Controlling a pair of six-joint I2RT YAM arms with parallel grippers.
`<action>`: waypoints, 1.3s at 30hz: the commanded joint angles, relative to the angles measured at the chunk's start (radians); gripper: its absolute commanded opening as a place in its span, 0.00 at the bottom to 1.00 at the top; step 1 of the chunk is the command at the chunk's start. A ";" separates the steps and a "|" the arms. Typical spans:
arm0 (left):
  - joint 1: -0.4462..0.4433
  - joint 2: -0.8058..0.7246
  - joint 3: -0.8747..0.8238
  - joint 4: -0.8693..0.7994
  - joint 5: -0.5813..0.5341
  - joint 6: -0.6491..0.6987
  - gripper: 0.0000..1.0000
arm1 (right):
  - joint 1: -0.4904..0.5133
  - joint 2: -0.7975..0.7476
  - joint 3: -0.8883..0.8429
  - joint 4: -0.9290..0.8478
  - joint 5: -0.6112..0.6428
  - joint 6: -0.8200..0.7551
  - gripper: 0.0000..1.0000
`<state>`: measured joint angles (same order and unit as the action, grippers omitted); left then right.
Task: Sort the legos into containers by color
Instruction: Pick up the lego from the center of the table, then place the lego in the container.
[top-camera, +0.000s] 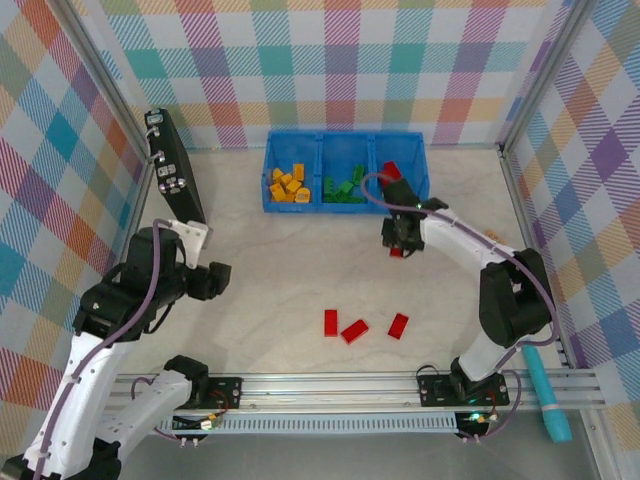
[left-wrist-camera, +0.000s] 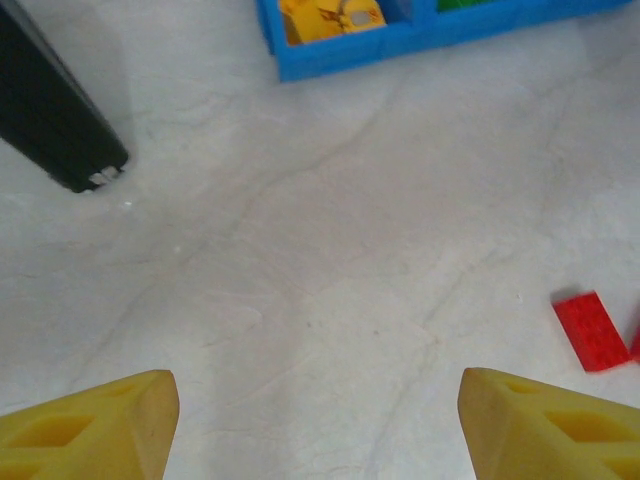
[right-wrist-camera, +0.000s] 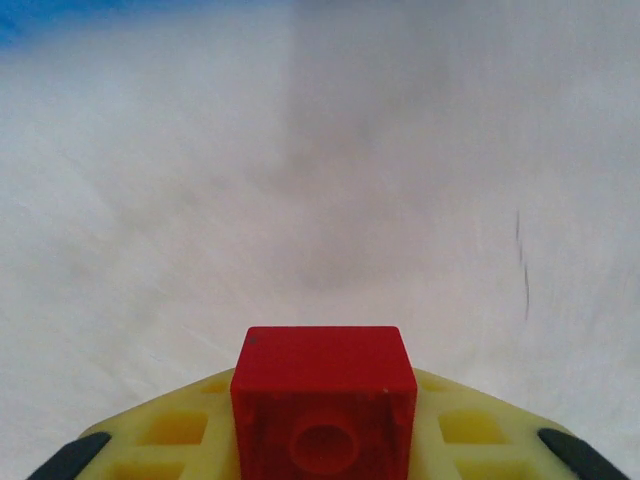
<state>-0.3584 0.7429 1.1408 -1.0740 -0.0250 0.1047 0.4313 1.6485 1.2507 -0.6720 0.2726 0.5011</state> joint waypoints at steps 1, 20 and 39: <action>-0.022 -0.033 -0.038 0.016 0.100 0.086 0.74 | -0.021 0.006 0.143 -0.025 0.014 -0.251 0.28; -0.188 -0.042 -0.017 -0.032 0.238 0.230 0.77 | -0.116 0.538 0.794 -0.118 0.069 -0.437 0.33; -0.195 -0.172 0.028 0.086 0.177 0.244 0.83 | -0.123 0.329 0.626 -0.112 -0.071 -0.394 0.72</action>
<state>-0.5476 0.5720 1.1320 -1.0286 0.1669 0.3313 0.3023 2.1124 1.9121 -0.7975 0.2672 0.0963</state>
